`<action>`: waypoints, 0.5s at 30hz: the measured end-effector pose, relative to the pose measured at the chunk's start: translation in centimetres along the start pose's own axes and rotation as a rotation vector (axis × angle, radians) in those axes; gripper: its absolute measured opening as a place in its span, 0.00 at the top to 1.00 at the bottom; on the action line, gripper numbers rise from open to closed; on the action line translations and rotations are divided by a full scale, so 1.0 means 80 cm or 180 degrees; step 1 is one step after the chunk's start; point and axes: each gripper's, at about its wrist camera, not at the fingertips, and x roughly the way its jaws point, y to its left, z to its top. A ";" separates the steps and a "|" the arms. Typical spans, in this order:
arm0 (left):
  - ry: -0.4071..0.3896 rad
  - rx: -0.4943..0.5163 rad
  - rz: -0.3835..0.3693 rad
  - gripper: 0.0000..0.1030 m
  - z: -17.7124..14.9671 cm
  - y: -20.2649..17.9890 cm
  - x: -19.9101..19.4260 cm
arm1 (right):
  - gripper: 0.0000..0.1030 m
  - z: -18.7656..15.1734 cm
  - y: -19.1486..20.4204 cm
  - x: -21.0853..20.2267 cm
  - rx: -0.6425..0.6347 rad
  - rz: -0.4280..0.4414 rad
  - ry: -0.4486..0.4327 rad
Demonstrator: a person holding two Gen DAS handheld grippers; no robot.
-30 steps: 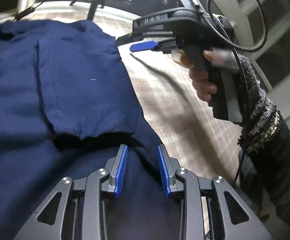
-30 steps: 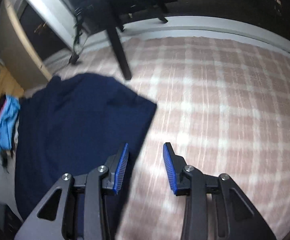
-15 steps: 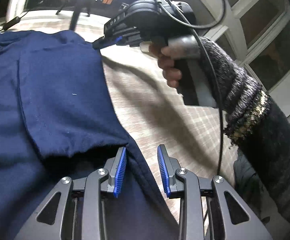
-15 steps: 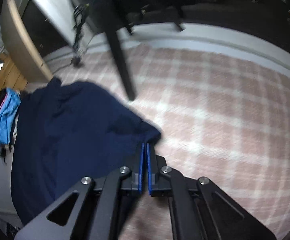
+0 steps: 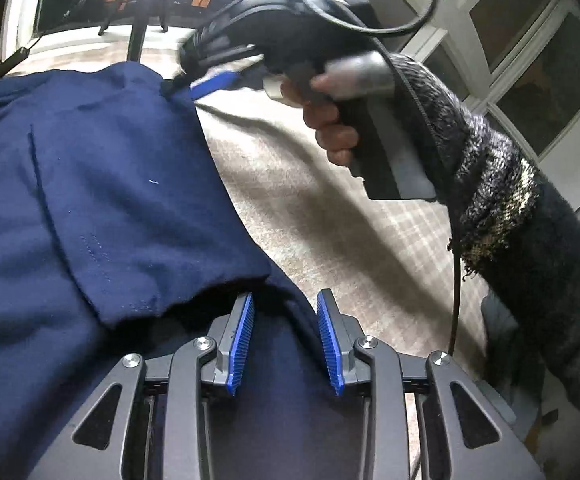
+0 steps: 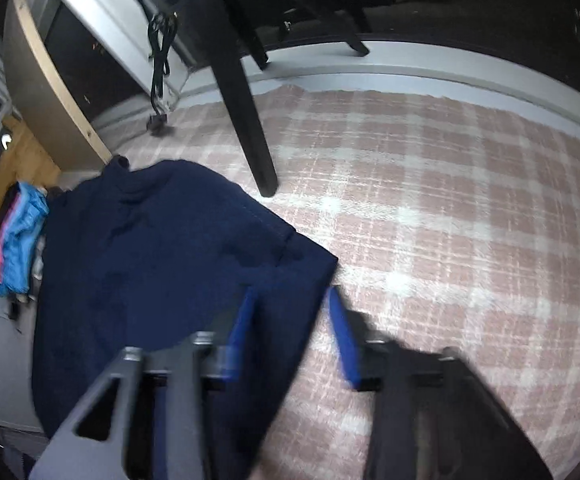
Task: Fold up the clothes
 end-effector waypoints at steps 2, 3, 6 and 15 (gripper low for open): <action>0.0000 0.0069 -0.0049 0.70 -0.001 -0.011 0.007 | 0.97 0.000 0.003 0.000 -0.0034 -0.0040 -0.0037; -0.0002 0.0105 -0.0090 0.69 -0.001 -0.018 0.011 | 0.97 -0.001 -0.001 -0.004 -0.0020 -0.0109 -0.0066; 0.0002 0.0261 -0.0120 0.66 -0.002 -0.035 0.018 | 0.98 -0.001 -0.013 -0.013 0.0015 -0.0418 -0.0165; -0.0063 0.0217 -0.0188 0.66 -0.016 -0.028 -0.024 | 0.90 -0.027 0.011 -0.054 -0.0137 -0.0173 -0.0176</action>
